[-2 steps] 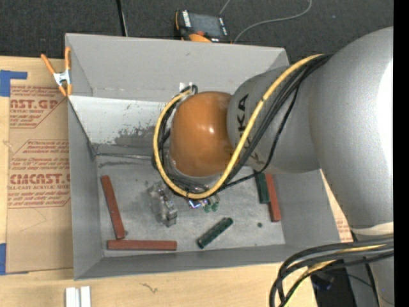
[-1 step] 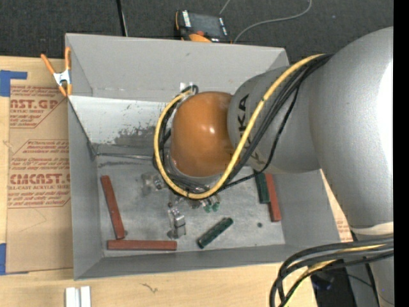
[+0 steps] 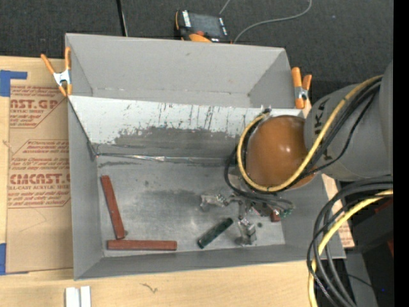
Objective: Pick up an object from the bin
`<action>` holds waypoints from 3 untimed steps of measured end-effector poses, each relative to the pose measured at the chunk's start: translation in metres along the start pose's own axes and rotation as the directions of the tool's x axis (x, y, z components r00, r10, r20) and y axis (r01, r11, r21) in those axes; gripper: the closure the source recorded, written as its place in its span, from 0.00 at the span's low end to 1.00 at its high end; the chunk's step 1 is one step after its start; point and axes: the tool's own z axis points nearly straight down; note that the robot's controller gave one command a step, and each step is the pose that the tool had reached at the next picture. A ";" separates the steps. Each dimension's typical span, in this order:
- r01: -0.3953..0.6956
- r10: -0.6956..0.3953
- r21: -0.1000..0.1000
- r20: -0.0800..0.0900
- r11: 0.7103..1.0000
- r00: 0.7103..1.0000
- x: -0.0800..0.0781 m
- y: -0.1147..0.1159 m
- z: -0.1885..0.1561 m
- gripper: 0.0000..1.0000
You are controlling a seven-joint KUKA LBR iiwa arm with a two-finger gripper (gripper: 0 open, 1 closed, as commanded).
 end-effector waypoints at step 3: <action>0.306 -0.306 0.010 0.009 0.952 0.952 0.016 -0.025 -0.285 1.00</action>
Offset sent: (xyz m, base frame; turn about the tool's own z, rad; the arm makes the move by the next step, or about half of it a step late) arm 0.0000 0.0000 0.0000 0.0000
